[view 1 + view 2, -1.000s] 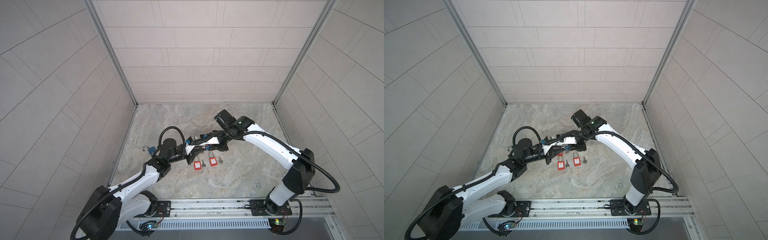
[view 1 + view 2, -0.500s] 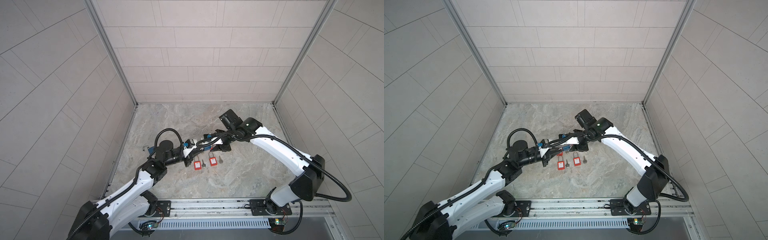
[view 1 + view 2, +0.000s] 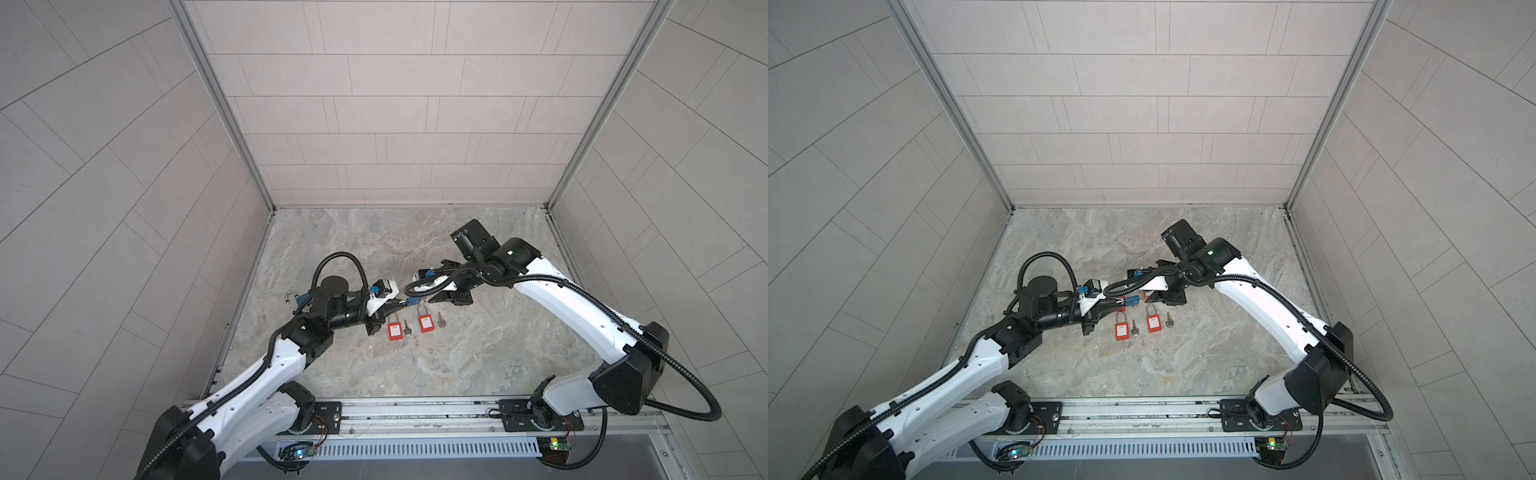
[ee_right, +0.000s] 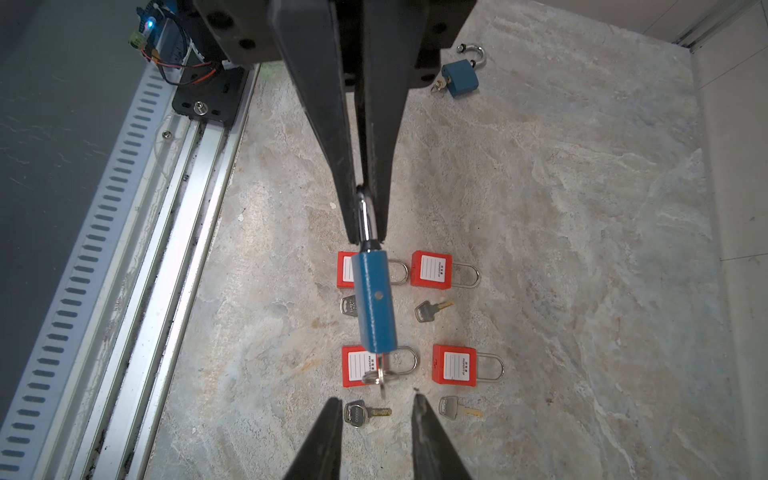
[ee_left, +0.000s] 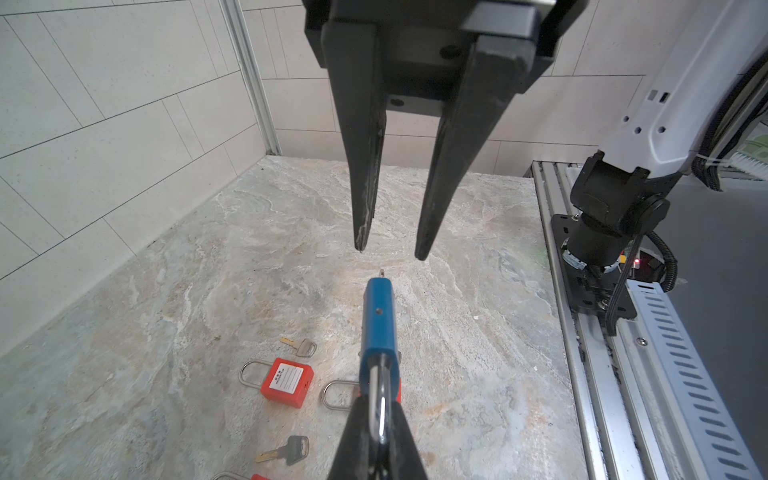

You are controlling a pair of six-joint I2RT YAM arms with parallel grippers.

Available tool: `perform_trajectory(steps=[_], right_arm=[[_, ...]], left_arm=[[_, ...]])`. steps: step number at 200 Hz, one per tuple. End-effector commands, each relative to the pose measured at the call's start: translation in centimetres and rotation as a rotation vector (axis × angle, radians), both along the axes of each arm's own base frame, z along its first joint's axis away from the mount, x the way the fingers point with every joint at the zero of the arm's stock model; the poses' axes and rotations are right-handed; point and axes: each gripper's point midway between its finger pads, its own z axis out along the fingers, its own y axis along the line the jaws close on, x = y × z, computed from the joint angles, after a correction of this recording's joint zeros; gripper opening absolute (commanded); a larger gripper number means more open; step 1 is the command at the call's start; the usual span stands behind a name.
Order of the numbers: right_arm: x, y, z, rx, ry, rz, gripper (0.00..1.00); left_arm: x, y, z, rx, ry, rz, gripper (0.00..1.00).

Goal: Lock with the key

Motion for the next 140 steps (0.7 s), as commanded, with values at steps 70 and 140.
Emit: perform_trajectory(steps=[70, 140], right_arm=[[-1.0, 0.8, -1.0, -0.015, 0.08, 0.05, 0.21], [-0.8, 0.7, -1.7, -0.051, 0.095, 0.049, 0.09]], left_arm=[[-0.1, -0.3, 2.4, -0.02, -0.081, -0.035, 0.0], [-0.1, -0.3, 2.3, -0.014, -0.081, -0.043, 0.0]])
